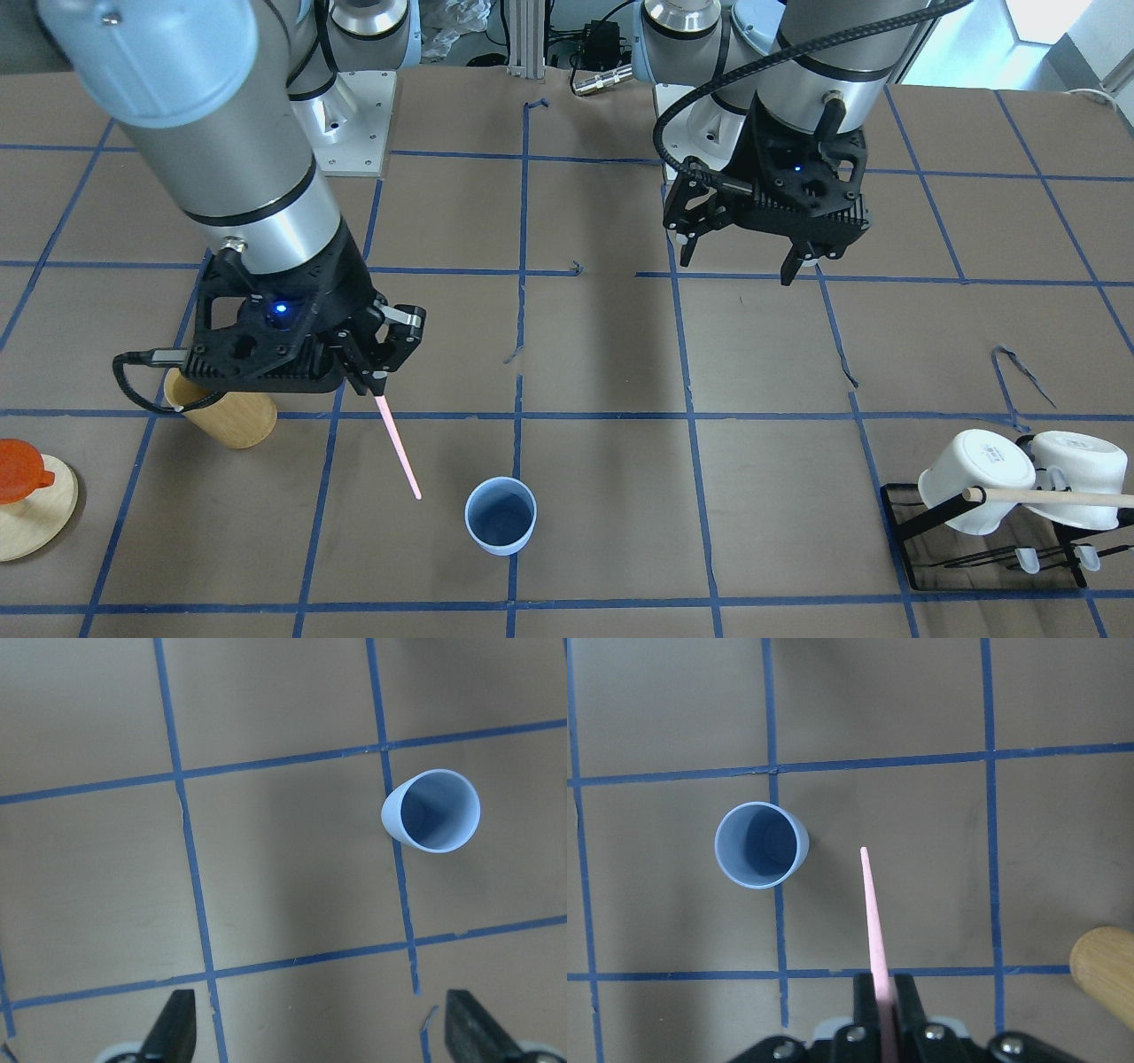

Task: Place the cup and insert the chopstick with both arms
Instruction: 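Withdraw the left gripper while the right carries the chopstick above the blue cup, then lower the chopstick into the blue cup with the right gripper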

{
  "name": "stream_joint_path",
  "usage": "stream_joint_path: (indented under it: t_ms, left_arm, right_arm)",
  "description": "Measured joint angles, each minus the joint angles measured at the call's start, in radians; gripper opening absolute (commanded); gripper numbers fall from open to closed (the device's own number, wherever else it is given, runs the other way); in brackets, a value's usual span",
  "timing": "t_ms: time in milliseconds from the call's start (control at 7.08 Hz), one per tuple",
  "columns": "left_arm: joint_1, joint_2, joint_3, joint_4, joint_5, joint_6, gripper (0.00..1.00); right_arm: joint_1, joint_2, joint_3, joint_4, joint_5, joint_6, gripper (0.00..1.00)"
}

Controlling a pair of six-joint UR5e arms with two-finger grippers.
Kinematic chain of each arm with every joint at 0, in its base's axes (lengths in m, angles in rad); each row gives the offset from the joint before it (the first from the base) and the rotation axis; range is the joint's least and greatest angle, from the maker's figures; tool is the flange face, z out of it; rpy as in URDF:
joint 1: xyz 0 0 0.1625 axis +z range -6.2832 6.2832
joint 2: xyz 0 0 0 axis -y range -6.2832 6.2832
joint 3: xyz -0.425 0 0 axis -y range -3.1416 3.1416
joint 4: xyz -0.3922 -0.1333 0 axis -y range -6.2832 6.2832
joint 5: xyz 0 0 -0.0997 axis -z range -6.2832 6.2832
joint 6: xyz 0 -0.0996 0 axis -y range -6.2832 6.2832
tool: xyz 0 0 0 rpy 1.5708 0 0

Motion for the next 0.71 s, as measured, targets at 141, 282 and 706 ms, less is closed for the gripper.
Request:
stream_joint_path:
  t_ms: [141, 282, 706]
  left_arm:
    - [0.033, 0.03, -0.025, -0.004, 0.0, 0.049, 1.0]
    - [0.044, 0.048, -0.036, -0.008, 0.001, 0.022, 1.0]
    - [0.049, 0.067, -0.055, -0.011, -0.007, -0.049, 1.0]
  right_arm:
    - [0.045, 0.019, -0.015, -0.003, -0.008, 0.057, 0.09]
    - [0.079, 0.038, -0.023, -0.009, -0.021, 0.086, 0.09]
    - [0.101, 0.109, -0.029, -0.087, -0.03, 0.132, 0.09]
